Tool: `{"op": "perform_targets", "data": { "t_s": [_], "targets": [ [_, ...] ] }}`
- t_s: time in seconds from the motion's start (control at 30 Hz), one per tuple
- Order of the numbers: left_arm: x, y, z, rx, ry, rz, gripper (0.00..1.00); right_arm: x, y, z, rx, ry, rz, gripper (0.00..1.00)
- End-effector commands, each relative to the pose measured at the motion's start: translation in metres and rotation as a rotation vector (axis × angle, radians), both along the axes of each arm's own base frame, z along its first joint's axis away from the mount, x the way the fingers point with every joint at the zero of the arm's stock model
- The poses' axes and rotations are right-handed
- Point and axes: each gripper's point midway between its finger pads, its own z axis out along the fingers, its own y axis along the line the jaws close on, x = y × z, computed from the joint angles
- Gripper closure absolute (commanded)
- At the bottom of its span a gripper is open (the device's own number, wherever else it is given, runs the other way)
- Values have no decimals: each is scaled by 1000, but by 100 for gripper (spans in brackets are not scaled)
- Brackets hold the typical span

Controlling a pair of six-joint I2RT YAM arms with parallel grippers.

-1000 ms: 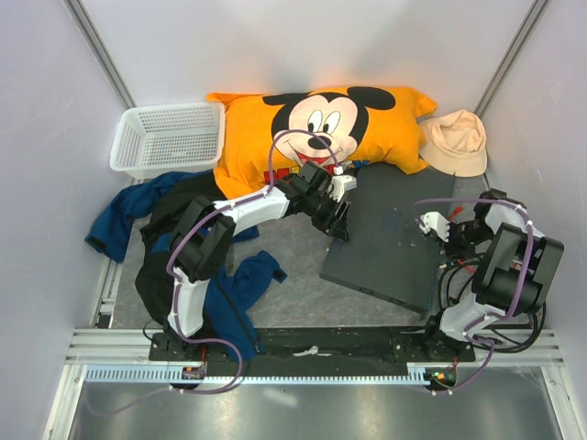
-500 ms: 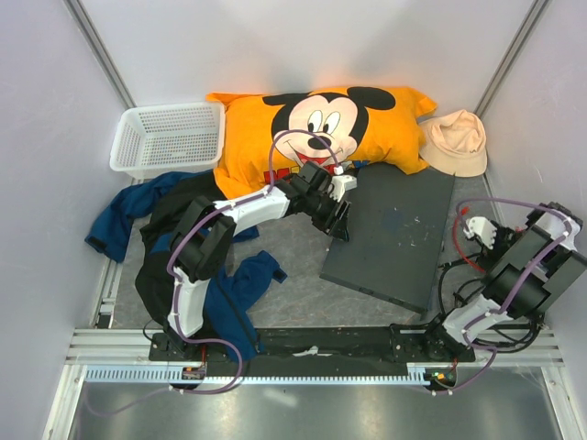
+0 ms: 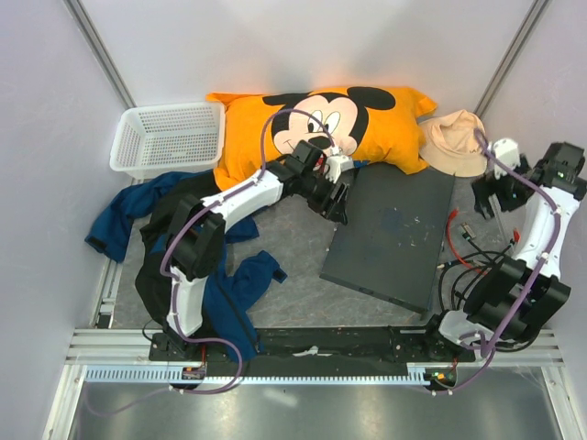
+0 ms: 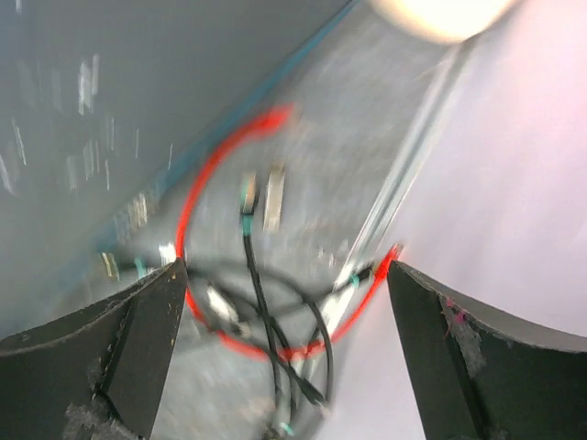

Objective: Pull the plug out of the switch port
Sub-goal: Reset both arms

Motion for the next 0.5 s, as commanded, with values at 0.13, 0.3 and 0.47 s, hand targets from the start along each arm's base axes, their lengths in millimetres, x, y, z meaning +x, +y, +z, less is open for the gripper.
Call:
{"op": "perform_targets", "data": {
  "t_s": [0.13, 0.3, 0.47],
  "targets": [
    [70, 40, 100, -36, -340, 108, 0, 80, 50, 136, 341, -404, -352, 2],
    [102, 82, 136, 58, -537, 239, 0, 95, 77, 195, 473, -488, -421, 2],
    [111, 120, 160, 102, -613, 322, 0, 98, 101, 223, 565, -536, -374, 2]
  ]
}}
